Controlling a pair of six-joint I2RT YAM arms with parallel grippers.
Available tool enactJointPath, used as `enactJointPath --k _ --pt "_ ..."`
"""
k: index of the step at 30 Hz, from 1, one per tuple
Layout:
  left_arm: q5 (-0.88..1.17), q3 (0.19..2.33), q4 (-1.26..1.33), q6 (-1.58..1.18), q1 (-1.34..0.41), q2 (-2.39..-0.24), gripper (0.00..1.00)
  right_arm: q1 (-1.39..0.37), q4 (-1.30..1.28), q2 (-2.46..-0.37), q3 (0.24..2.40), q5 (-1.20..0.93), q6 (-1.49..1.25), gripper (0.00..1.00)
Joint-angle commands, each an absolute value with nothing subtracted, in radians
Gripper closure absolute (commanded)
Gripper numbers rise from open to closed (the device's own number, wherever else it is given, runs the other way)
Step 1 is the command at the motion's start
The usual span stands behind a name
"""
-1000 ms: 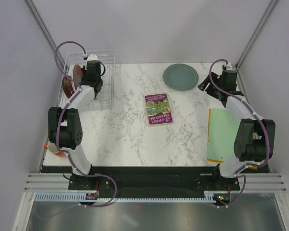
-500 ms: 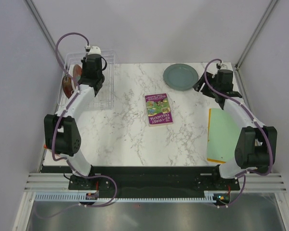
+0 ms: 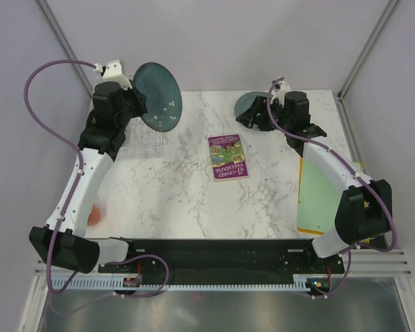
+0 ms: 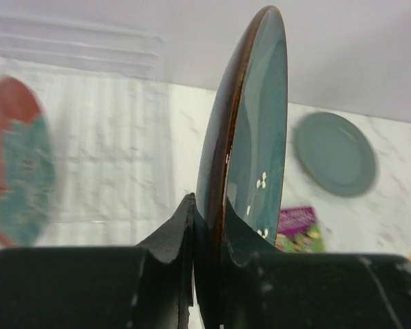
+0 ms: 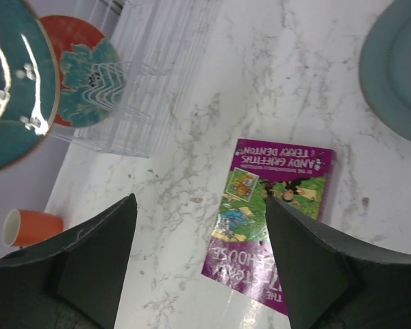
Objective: Unload the plates from the dish rack
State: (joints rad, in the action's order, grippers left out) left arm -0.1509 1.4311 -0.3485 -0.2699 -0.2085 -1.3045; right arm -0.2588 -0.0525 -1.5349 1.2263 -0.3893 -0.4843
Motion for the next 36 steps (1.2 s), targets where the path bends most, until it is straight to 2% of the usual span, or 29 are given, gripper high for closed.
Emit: enactJointPath --k 1,7,19,20,21,22,23,24,25,28,29,30,33,35,36 --pt "0.208 1.287 -0.131 -0.572 -0.212 -1.269 0.98 -0.296 0.089 -1.571 1.276 -0.485 -0.557 0.16" --pt "0.408 1.145 0.098 -0.748 -0.212 -1.267 0.98 -0.365 0.204 -1.62 1.256 -0.519 -0.64 0.15" --pt "0.544 1.016 0.333 -0.854 -0.213 -1.259 0.98 -0.422 0.267 -1.715 1.236 -0.52 -0.689 0.14" --pt "0.551 1.011 0.347 -0.859 -0.213 -1.264 0.98 -0.426 0.288 -1.718 1.236 -0.525 -0.692 0.17" --pt "0.564 1.006 0.36 -0.867 -0.213 -1.267 0.98 -0.426 0.299 -1.726 1.238 -0.544 -0.696 0.2" --pt "0.568 1.002 0.373 -0.873 -0.213 -1.269 0.98 -0.428 0.305 -1.729 1.239 -0.555 -0.698 0.3" --pt "0.569 0.997 0.376 -0.873 -0.213 -1.27 0.98 -0.428 0.323 -1.732 1.241 -0.566 -0.699 0.79" --pt "0.572 0.993 0.38 -0.873 -0.213 -1.273 0.98 -0.428 0.324 -1.732 1.243 -0.571 -0.701 0.96" --pt "0.572 0.985 0.387 -0.873 -0.213 -1.273 0.98 -0.428 0.328 -1.73 1.243 -0.574 -0.7 1.0" --pt "0.583 0.992 0.38 -0.856 -0.212 -1.296 0.98 -0.425 0.345 -1.727 1.255 -0.586 -0.683 1.0" --pt "0.583 1.002 0.339 -0.844 -0.21 -1.305 0.89 -0.425 0.31 -1.721 1.256 -0.56 -0.66 1.0" --pt "0.566 1.015 0.307 -0.824 -0.21 -1.316 0.66 -0.422 0.272 -1.71 1.281 -0.523 -0.634 1.0" --pt "0.475 1.077 0.154 -0.712 -0.21 -1.347 0.35 -0.391 0.152 -1.695 1.337 -0.388 -0.568 1.0" --pt "0.379 1.123 0.063 -0.609 -0.21 -1.348 0.27 -0.345 0.076 -1.693 1.37 -0.295 -0.537 1.0" --pt "0.263 1.138 -0.016 -0.574 -0.21 -1.347 0.23 -0.327 0.062 -1.694 1.394 -0.272 -0.523 1.0"
